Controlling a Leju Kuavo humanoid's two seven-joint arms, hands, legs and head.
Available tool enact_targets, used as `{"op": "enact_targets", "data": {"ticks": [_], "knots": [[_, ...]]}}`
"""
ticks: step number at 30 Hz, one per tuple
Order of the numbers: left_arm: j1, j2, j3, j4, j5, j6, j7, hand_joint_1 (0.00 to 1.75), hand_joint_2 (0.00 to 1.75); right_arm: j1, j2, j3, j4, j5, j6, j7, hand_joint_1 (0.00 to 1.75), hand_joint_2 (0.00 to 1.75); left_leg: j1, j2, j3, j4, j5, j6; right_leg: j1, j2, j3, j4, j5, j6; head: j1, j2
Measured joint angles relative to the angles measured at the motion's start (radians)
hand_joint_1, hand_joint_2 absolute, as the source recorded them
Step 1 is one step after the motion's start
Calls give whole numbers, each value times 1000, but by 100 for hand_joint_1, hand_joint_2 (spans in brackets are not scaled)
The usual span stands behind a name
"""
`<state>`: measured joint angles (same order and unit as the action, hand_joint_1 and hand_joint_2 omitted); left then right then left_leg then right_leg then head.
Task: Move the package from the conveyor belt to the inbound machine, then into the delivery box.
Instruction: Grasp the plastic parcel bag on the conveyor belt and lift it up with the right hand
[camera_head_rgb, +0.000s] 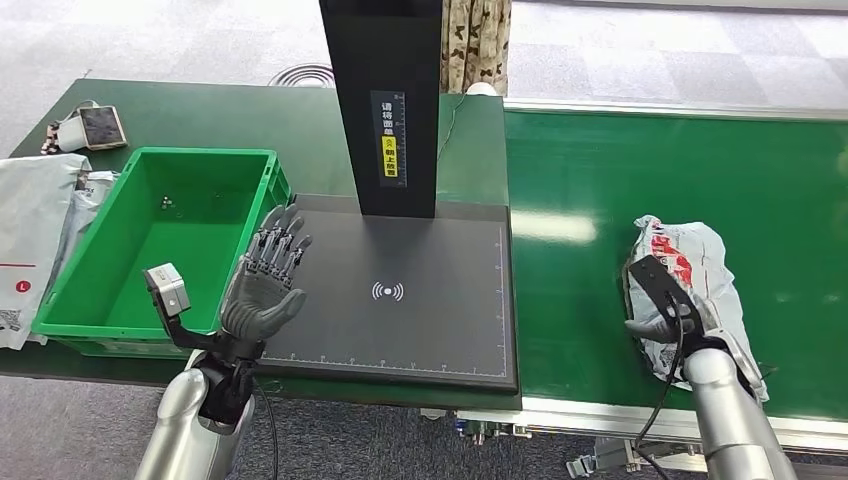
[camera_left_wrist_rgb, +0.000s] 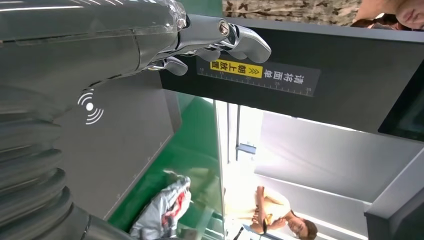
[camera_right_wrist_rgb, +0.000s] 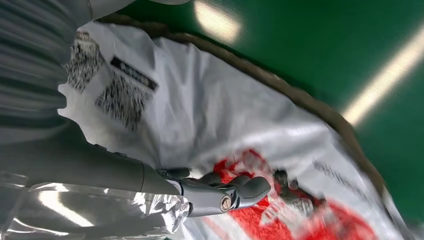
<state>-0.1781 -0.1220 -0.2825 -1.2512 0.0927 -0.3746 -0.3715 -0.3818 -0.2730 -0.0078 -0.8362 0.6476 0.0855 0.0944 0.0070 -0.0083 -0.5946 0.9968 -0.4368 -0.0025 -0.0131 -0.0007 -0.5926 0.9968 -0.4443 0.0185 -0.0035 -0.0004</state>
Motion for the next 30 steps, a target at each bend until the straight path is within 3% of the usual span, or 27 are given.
{"op": "enact_targets", "data": {"ticks": [5,14,18,30], "knots": [[11,6,2,0,-2,13,1,0,175,75,-5,19,-50,52,16,64,0,175,0,0,0,0,-1,0,0,1,0,0,0,0,0,0],[20,10,10,-18,-2,31,41,0,175,59,-12,27,-40,152,-8,165,1,175,0,0,1,0,0,1,-1,0,1,0,0,0,0,0],[20,10,12,-19,-2,33,48,0,175,60,-7,26,-27,174,-16,169,175,175,0,0,1,0,0,1,-1,0,1,0,0,0,0,0],[34,8,14,-36,-20,28,48,0,175,86,21,-7,-76,229,-4,182,175,175,0,0,1,0,0,1,0,0,1,0,0,0,0,0]]}}
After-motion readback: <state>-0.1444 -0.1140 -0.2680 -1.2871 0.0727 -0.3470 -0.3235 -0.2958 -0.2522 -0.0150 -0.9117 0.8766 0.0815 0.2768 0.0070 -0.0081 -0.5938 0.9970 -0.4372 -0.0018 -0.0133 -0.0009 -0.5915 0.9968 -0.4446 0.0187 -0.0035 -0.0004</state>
